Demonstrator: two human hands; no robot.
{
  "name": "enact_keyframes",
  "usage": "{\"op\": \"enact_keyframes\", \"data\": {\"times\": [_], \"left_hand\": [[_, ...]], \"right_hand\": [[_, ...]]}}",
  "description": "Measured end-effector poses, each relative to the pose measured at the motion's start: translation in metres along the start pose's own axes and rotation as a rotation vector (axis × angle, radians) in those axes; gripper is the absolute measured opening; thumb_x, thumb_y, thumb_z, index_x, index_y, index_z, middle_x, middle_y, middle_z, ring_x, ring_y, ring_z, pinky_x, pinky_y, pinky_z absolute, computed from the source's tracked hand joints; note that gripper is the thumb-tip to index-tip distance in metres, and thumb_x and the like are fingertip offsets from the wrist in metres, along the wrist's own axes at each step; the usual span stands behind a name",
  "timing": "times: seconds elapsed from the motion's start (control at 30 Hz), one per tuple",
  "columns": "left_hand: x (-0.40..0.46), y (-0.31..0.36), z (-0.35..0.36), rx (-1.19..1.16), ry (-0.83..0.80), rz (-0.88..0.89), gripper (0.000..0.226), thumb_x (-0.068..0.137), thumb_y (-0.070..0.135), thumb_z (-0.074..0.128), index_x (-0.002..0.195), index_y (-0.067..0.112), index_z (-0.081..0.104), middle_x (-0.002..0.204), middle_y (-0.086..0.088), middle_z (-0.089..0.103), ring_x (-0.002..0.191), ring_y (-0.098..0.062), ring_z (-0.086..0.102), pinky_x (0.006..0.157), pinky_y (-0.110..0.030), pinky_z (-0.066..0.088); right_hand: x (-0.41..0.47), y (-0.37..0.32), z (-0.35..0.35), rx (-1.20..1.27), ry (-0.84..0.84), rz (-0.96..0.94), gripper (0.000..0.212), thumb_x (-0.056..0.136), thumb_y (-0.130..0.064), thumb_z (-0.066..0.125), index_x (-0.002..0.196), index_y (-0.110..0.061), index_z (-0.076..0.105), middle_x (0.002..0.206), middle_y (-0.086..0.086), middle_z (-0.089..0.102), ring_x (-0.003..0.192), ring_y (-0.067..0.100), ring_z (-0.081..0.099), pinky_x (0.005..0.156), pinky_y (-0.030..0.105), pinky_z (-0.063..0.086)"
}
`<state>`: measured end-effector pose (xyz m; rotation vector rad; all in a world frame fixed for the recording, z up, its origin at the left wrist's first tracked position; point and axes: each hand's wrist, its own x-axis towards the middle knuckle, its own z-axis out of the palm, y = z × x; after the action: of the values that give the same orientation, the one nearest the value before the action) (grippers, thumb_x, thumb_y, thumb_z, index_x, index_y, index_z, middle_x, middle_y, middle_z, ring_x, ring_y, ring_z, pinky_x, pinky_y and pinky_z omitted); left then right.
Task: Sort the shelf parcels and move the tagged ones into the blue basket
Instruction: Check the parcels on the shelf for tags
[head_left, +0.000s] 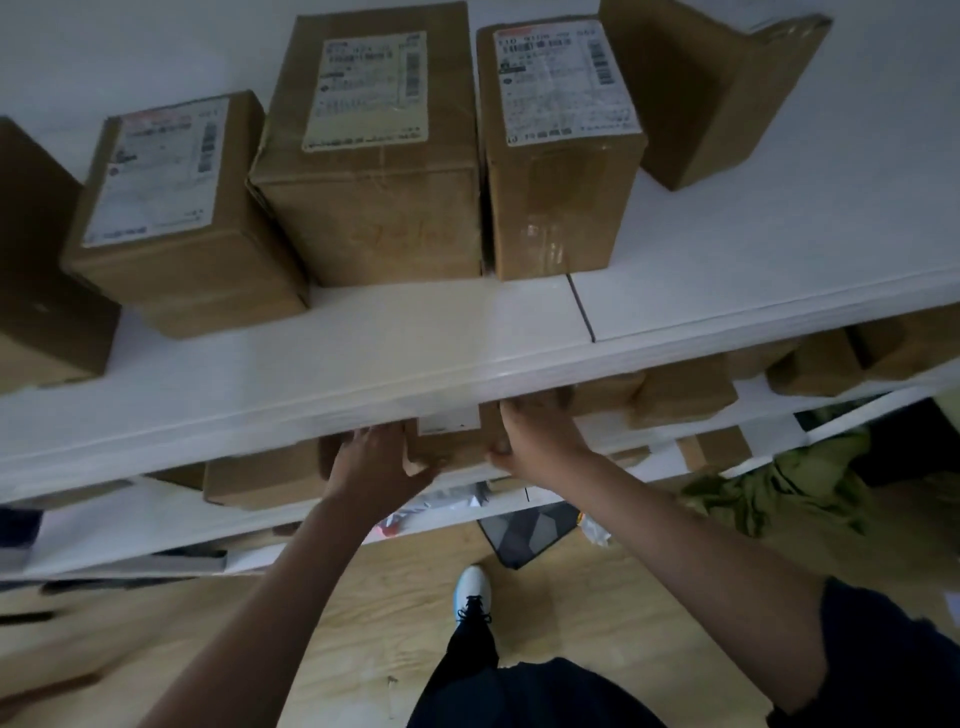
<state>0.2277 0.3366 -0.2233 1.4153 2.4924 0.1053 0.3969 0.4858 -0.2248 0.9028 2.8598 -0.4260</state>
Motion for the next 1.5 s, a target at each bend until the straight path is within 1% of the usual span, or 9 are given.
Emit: {"op": "enact_keyframes", "data": {"times": [0.17,0.37,0.57,0.7,0.87,1.07,1.17,1.33,1.5], "left_hand": [[-0.074,0.015,0.026,0.003,0.074,0.015,0.093,0.071,0.074,0.063,0.143,0.018,0.043,0.143,-0.002,0.048,0.126,-0.028,0.051,0.099,-0.044,0.049],[-0.156,0.04,0.047,-0.055,0.224,-0.005,0.087,0.073,0.064,0.069,0.143,0.022,0.04,0.139,0.003,0.051,0.124,-0.022,0.051,0.098,-0.04,0.048],[-0.208,0.057,0.051,0.009,0.331,-0.001,0.095,0.076,0.066,0.065,0.151,0.018,0.033,0.149,-0.001,0.043,0.136,-0.023,0.043,0.107,-0.044,0.043],[-0.221,0.059,0.049,0.009,0.326,-0.001,0.096,0.077,0.065,0.066,0.152,0.019,0.03,0.153,0.0,0.039,0.141,-0.021,0.036,0.11,-0.043,0.04],[-0.217,0.051,0.042,0.003,0.314,0.019,0.093,0.077,0.066,0.065,0.15,0.019,0.032,0.149,0.001,0.043,0.136,-0.02,0.042,0.107,-0.041,0.044],[-0.194,0.029,0.043,-0.089,0.237,0.03,0.085,0.078,0.065,0.061,0.147,0.023,0.035,0.142,0.005,0.046,0.127,-0.019,0.049,0.095,-0.038,0.052],[-0.175,0.017,0.046,-0.217,0.132,0.034,0.085,0.078,0.061,0.062,0.149,0.027,0.029,0.142,0.007,0.043,0.126,-0.018,0.048,0.088,-0.041,0.055],[-0.141,0.003,0.041,-0.284,0.073,0.035,0.094,0.084,0.052,0.068,0.155,0.026,0.011,0.153,0.003,0.034,0.133,-0.019,0.045,0.098,-0.042,0.051],[-0.102,-0.018,0.035,-0.255,0.076,0.042,0.087,0.087,0.044,0.067,0.152,0.017,0.017,0.146,-0.004,0.041,0.119,-0.025,0.057,0.084,-0.037,0.053]], "right_hand": [[-0.069,0.001,0.009,-0.032,-0.01,-0.075,0.063,0.088,-0.055,0.063,0.132,-0.014,0.046,0.121,0.005,0.061,0.105,0.025,0.062,0.078,0.036,0.048],[-0.15,-0.005,0.017,-0.105,0.149,-0.154,0.079,0.088,-0.057,0.063,0.147,-0.012,0.035,0.133,0.004,0.057,0.113,0.024,0.06,0.09,0.037,0.052],[-0.201,-0.007,0.017,-0.205,0.311,-0.205,0.076,0.075,-0.06,0.074,0.13,-0.01,0.057,0.116,0.004,0.065,0.099,0.023,0.066,0.081,0.036,0.056],[-0.21,-0.012,0.021,-0.222,0.354,-0.201,0.078,0.071,-0.062,0.076,0.126,-0.009,0.06,0.106,0.003,0.067,0.091,0.022,0.068,0.073,0.034,0.055],[-0.208,-0.021,0.019,-0.174,0.32,-0.166,0.076,0.077,-0.06,0.072,0.132,-0.01,0.056,0.112,0.002,0.065,0.096,0.021,0.067,0.076,0.034,0.055],[-0.18,-0.033,0.016,0.001,0.099,-0.098,0.078,0.087,-0.054,0.064,0.148,-0.017,0.033,0.132,-0.001,0.051,0.107,0.018,0.061,0.076,0.029,0.053],[-0.161,-0.04,0.019,0.103,0.015,-0.059,0.073,0.086,-0.046,0.07,0.146,-0.018,0.037,0.131,-0.001,0.053,0.106,0.017,0.061,0.077,0.027,0.052],[-0.125,-0.048,0.026,0.258,-0.001,0.026,0.071,0.088,-0.033,0.073,0.147,-0.016,0.039,0.136,0.001,0.053,0.11,0.017,0.062,0.08,0.018,0.043],[-0.076,-0.057,0.029,0.303,0.004,0.081,0.063,0.088,-0.034,0.073,0.139,-0.012,0.044,0.126,0.005,0.055,0.105,0.022,0.063,0.084,0.031,0.052]]}}
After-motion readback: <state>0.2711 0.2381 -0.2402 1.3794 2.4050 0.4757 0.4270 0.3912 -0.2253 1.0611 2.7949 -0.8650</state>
